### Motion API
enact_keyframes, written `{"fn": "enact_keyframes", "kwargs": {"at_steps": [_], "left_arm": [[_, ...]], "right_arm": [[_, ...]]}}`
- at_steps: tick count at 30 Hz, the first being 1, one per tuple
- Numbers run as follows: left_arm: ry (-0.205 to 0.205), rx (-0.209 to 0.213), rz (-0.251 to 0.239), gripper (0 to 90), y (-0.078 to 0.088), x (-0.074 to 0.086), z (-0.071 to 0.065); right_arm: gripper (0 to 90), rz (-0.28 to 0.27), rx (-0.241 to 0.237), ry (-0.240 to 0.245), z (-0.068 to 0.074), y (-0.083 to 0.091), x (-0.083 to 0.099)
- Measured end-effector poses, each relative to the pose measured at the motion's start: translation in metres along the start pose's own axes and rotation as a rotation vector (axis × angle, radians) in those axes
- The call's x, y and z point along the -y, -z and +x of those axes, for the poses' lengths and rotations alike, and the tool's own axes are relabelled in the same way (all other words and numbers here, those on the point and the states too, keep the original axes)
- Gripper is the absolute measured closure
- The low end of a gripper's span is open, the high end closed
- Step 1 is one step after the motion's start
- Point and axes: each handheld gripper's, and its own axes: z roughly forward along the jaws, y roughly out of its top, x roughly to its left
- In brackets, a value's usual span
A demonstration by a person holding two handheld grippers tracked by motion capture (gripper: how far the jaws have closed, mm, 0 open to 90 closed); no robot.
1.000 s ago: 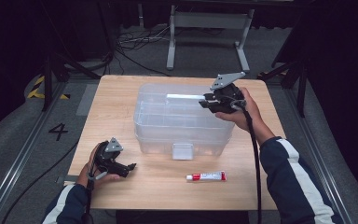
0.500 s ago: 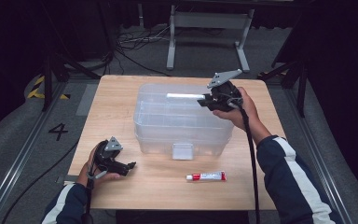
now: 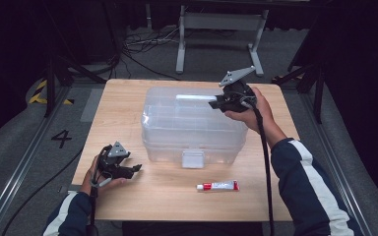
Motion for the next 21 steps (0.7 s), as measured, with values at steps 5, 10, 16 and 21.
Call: {"fn": "enact_keyframes", "kwargs": {"at_steps": [5, 10, 16, 21], "left_arm": [[0.01, 0.017, -0.069, 66.0, 0.012, -0.009, 0.003], [-0.033, -0.001, -0.13, 81.7, 0.023, -0.018, 0.0], [-0.061, -0.012, -0.182, 89.0, 0.032, -0.03, -0.003], [-0.074, -0.004, -0.242, 90.0, 0.037, -0.043, -0.009]], "right_arm": [[74.2, 0.008, 0.016, -0.007, 0.0, 0.0, -0.004], [74.0, 0.015, 0.017, -0.016, -0.002, 0.001, -0.007], [73.6, 0.005, 0.015, -0.029, -0.006, 0.001, -0.009], [73.4, 0.015, 0.012, -0.04, -0.008, 0.001, -0.012]]}}
